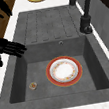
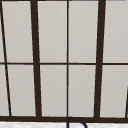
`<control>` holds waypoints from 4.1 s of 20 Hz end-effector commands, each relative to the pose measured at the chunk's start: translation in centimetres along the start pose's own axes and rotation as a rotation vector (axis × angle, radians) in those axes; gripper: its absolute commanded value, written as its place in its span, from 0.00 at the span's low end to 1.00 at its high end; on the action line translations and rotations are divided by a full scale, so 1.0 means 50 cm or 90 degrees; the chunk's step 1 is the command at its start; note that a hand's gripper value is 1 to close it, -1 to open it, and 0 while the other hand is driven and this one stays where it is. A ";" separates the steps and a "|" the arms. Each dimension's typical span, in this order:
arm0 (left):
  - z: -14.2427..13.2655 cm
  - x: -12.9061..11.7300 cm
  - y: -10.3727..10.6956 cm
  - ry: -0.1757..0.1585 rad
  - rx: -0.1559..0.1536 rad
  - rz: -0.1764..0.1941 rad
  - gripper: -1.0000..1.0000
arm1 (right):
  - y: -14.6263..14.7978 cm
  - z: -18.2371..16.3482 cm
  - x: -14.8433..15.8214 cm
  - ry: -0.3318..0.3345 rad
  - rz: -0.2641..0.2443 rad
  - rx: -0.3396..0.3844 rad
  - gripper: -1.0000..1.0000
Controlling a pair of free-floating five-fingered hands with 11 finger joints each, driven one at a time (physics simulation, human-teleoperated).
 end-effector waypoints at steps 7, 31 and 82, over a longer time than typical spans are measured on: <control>0.000 0.000 0.000 0.001 0.001 -0.001 0.50 | -0.084 -0.123 0.050 0.014 -0.018 -0.120 0.00; 0.000 0.000 0.000 0.002 0.002 -0.002 0.50 | -0.170 -0.455 0.203 0.017 -0.058 -0.249 0.00; 0.000 0.000 0.000 0.002 0.002 -0.002 0.50 | -0.130 -0.762 0.339 0.052 -0.064 0.062 0.00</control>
